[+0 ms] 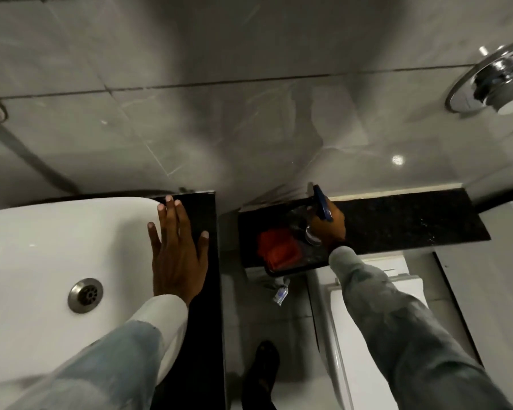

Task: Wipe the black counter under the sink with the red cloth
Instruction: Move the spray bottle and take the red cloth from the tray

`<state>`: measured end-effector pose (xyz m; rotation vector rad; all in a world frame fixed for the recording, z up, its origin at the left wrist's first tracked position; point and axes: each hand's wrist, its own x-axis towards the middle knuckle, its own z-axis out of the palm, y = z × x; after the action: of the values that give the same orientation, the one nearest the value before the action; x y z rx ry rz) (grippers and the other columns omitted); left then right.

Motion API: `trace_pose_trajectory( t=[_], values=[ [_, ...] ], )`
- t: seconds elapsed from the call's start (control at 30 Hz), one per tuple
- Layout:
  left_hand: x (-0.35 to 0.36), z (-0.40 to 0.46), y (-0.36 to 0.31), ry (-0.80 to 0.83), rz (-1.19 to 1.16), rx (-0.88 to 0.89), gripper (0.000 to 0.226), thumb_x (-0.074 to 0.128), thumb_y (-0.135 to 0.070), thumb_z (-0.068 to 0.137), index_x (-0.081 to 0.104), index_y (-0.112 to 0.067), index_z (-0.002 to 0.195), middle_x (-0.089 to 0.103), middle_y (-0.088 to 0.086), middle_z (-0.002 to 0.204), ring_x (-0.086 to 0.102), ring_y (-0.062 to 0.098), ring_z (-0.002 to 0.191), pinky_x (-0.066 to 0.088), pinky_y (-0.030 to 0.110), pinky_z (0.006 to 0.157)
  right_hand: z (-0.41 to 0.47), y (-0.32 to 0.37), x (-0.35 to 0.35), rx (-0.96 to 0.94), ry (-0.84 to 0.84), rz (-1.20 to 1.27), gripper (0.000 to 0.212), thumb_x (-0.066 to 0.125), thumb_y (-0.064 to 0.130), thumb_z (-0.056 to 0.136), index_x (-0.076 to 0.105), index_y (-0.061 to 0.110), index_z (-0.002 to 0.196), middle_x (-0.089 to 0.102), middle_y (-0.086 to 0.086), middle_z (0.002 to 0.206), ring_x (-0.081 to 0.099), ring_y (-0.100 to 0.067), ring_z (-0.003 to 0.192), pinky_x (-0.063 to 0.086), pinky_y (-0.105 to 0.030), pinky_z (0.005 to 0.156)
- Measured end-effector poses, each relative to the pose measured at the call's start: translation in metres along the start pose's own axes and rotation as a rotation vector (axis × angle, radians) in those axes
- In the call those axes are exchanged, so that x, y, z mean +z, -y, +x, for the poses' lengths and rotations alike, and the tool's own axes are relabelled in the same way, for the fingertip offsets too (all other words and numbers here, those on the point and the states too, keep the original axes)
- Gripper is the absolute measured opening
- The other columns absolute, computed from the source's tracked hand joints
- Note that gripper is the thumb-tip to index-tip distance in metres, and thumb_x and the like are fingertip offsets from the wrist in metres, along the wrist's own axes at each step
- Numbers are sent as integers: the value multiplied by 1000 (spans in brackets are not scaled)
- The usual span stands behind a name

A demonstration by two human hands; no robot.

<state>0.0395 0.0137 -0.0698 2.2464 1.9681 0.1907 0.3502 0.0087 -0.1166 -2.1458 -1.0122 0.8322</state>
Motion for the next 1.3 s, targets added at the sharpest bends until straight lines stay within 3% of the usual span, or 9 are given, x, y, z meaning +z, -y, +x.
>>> trace_pose_trajectory(
  t=[0.1,0.27,0.43,0.7,0.8,0.93,1.1,1.23,1.3],
  values=[
    [-1,0,-1,5,-4,-2,74,33,-43,103,4,-7,161,-1,13,172,-3,30,159,4,51,129,14,5,-2,0,127,-392,55,58,16,86,58,25,140,66,-18,132,62,-43,120,46,-51,105],
    [-5,0,-3,14,-10,-11,72,34,-42,104,6,-7,161,3,14,172,2,31,159,7,53,129,6,-4,-9,-133,379,-945,47,60,52,89,67,25,127,72,-11,125,66,-32,119,32,-48,113],
    [-3,0,-2,16,-29,-13,72,33,-43,103,5,-8,161,4,13,172,3,31,159,7,54,128,-10,-22,-10,-167,346,-1045,54,55,65,89,65,27,126,75,-7,119,70,-29,112,37,-46,106],
    [-1,1,-1,8,-43,-8,72,33,-43,103,7,-8,161,6,13,172,5,32,159,6,53,127,-23,-26,-3,17,298,-819,59,57,69,87,68,20,118,74,-11,117,69,-33,111,44,-46,106],
    [-2,0,-1,15,-44,-11,72,31,-44,104,6,-9,161,5,13,172,4,32,159,6,53,127,-16,-23,-7,117,249,-575,45,62,45,92,69,10,120,71,-19,123,67,-40,115,48,-48,106],
    [-6,0,-2,31,-53,-12,72,31,-44,104,4,-10,161,4,12,172,1,31,159,6,53,129,3,-14,-9,171,-8,-108,40,61,12,89,64,-1,126,67,-31,124,62,-49,116,50,-45,99],
    [-4,-2,0,-4,-88,-1,69,31,-41,105,5,-11,161,4,11,172,0,28,160,4,53,129,15,-21,13,203,-138,-70,44,60,16,93,58,-5,132,63,-34,125,57,-51,117,44,-48,101],
    [-3,1,-1,-8,-72,20,67,27,-41,105,4,-13,162,2,12,172,-2,29,160,2,52,129,11,-31,24,166,-228,3,32,67,20,91,65,-2,115,73,-28,100,70,-46,94,52,-40,76],
    [-4,0,-2,3,-56,29,66,28,-41,105,5,-16,162,2,13,172,-2,31,159,3,55,128,1,-32,25,192,-226,79,47,70,28,91,59,1,127,72,-25,110,70,-43,102,57,-42,83]
  ],
)
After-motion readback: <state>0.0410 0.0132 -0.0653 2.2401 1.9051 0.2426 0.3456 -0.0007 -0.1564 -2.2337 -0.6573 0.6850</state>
